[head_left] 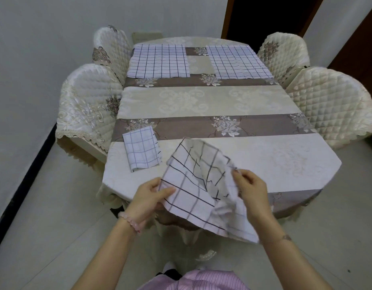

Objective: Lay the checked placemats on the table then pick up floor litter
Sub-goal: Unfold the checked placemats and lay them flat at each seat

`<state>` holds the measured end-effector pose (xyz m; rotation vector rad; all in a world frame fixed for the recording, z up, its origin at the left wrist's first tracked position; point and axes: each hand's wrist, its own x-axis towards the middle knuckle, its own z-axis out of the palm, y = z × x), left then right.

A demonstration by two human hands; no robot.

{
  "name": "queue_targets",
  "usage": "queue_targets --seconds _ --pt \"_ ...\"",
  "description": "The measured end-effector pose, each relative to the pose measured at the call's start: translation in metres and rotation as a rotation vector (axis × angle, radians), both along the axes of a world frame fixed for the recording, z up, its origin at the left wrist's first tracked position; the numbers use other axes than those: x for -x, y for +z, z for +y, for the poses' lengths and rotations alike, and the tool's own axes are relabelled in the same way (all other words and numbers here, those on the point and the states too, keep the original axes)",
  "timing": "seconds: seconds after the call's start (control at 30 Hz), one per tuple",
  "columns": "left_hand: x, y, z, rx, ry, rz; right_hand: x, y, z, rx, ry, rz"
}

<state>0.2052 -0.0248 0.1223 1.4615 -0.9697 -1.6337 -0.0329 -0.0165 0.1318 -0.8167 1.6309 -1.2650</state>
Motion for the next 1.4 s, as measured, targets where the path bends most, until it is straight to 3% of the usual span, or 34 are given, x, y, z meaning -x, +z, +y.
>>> queue_targets --seconds 0.2,0.43,0.6,0.8,0.93,1.1,1.2,1.4 --pt "-0.057 0.005 -0.037 -0.043 0.275 0.106 0.058 0.002 -0.028 -0.060 0.008 0.122" --pt "-0.086 0.012 -0.083 0.032 0.348 0.010 0.091 0.008 -0.061 -0.089 0.142 0.279" --pt "-0.081 -0.008 -0.122 0.021 0.287 -0.134 0.094 -0.010 -0.093 -0.106 0.128 0.328" --pt "-0.074 -0.050 -0.136 -0.176 0.135 -0.103 0.106 -0.034 -0.116 -0.162 0.041 0.275" --pt "-0.054 -0.053 -0.098 -0.235 0.041 -0.133 0.119 -0.042 -0.109 -0.308 -0.017 0.096" --pt "-0.056 -0.060 -0.062 -0.169 0.186 -0.172 0.131 -0.068 -0.060 -0.425 -0.037 -0.042" --pt "-0.054 -0.068 -0.048 -0.146 0.125 -0.241 0.130 -0.081 -0.034 -0.413 -0.088 -0.096" --pt "-0.040 -0.062 -0.042 -0.054 0.085 -0.322 0.114 -0.087 -0.009 -0.427 -0.045 0.112"
